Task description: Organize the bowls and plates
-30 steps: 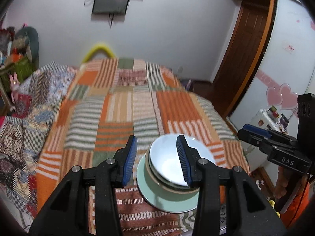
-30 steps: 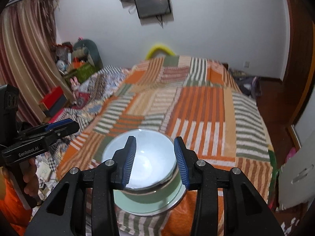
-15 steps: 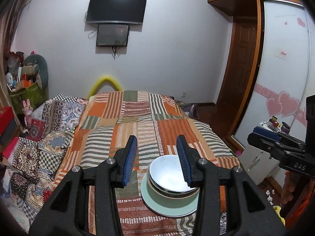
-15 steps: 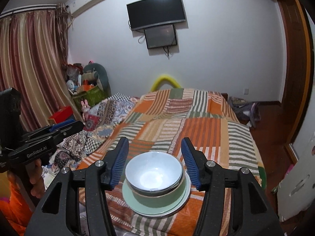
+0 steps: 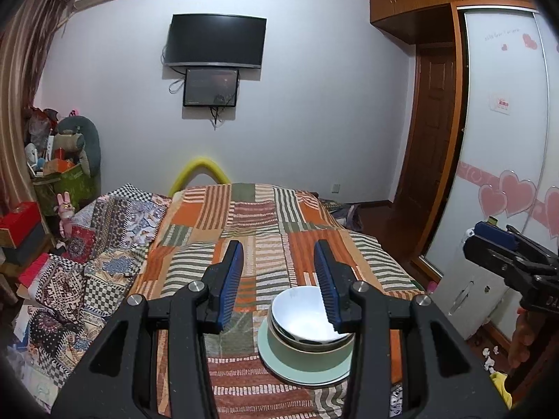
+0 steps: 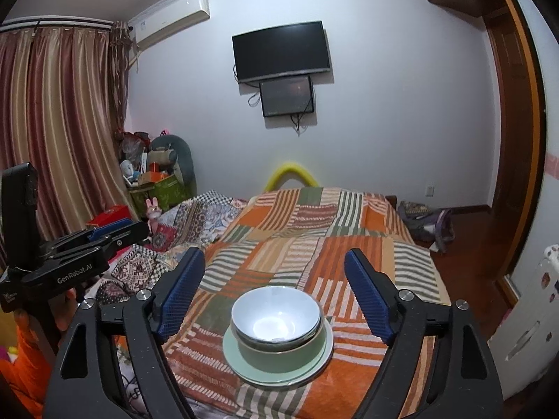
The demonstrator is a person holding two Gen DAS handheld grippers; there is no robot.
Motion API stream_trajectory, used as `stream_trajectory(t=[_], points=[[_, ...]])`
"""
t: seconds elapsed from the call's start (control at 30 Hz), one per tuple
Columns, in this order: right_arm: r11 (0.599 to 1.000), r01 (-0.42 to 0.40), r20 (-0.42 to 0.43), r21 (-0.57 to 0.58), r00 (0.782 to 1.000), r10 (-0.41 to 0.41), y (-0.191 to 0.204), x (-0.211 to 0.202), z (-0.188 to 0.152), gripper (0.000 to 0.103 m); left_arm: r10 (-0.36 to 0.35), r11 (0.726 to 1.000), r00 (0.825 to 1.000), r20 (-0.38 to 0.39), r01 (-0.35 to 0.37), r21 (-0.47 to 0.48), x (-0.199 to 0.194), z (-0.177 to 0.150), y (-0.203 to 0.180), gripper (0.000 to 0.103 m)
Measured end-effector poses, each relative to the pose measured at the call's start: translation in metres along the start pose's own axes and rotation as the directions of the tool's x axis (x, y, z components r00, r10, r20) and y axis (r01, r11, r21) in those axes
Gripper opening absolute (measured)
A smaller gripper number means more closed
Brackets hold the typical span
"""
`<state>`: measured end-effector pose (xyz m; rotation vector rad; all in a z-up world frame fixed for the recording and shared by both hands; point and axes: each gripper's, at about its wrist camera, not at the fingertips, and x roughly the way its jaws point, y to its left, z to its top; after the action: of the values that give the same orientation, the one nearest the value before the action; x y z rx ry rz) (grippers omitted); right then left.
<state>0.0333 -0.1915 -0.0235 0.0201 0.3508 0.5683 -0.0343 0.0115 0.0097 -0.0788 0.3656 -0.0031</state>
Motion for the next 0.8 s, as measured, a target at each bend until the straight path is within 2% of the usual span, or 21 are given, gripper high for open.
stream_trajectory(t=[0.13,0.47,0.8], points=[[1.000,0.003,0.020,-0.015,1.000,-0.003,0.005,-0.005,0.000,0.086,0.007,1.000,1.000,0.012,-0.007,0.002,-0.006,0.000,-0.003,0.042],[0.999,-0.002,0.048,-0.037,0.999,0.004,0.015,-0.010,-0.003,0.088,0.033,0.999,0.998,0.046,-0.034,0.023,-0.015,-0.002,-0.013,0.043],[0.999,0.008,0.063,-0.043,0.998,-0.006,0.017,-0.015,-0.004,0.090,0.028,0.999,0.998,0.057,-0.030,0.034,-0.019,-0.001,-0.018,0.045]])
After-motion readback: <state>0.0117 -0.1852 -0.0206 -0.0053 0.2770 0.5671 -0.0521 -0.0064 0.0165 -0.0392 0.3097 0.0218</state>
